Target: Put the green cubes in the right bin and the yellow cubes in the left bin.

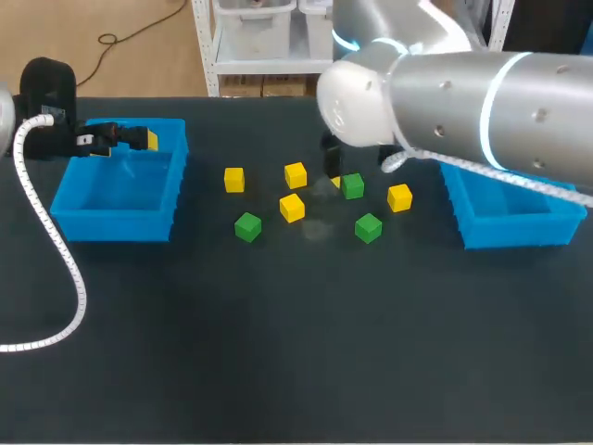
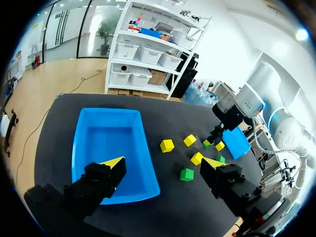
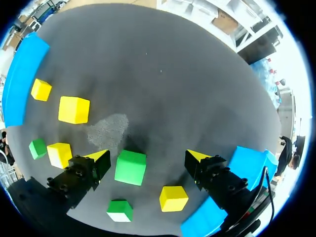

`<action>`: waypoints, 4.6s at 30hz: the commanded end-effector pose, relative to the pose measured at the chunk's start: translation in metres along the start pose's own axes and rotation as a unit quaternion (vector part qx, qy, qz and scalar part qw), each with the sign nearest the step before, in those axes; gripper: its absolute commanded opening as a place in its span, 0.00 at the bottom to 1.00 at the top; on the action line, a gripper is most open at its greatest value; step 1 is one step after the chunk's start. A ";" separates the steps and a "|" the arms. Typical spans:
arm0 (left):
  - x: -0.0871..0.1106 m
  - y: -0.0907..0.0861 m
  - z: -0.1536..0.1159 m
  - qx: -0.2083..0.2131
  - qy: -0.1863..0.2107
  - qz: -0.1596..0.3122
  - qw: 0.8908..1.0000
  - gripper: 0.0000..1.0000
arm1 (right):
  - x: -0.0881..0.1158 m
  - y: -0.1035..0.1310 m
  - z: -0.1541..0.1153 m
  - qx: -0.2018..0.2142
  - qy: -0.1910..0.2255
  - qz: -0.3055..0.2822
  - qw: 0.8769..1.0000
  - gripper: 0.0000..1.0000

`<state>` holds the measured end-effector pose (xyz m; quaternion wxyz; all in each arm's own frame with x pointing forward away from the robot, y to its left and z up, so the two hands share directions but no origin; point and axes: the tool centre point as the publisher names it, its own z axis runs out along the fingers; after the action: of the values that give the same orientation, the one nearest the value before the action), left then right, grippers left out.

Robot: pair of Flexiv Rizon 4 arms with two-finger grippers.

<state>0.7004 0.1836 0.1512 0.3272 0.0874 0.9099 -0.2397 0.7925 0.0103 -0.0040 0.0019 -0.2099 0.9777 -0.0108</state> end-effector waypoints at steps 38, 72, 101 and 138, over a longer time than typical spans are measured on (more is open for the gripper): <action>0.001 0.001 0.000 0.004 -0.003 0.001 1.000 1.00 | 0.018 -0.001 -0.013 0.017 -0.033 0.031 0.999 0.00; 0.001 0.001 0.000 0.004 -0.003 0.001 1.000 1.00 | 0.146 -0.173 -0.083 0.062 -0.121 0.273 0.952 1.00; 0.001 0.001 0.000 0.004 -0.003 0.001 1.000 1.00 | 0.040 0.103 -0.144 -0.028 -0.172 -0.205 0.963 1.00; 0.001 0.001 0.000 0.004 -0.003 0.001 1.000 1.00 | 0.026 0.203 -0.019 -0.028 -0.050 -0.339 0.939 1.00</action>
<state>0.7004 0.1835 0.1511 0.3272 0.0874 0.9099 -0.2397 0.6792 0.1805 0.0148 0.0500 -0.5290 0.8466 0.0296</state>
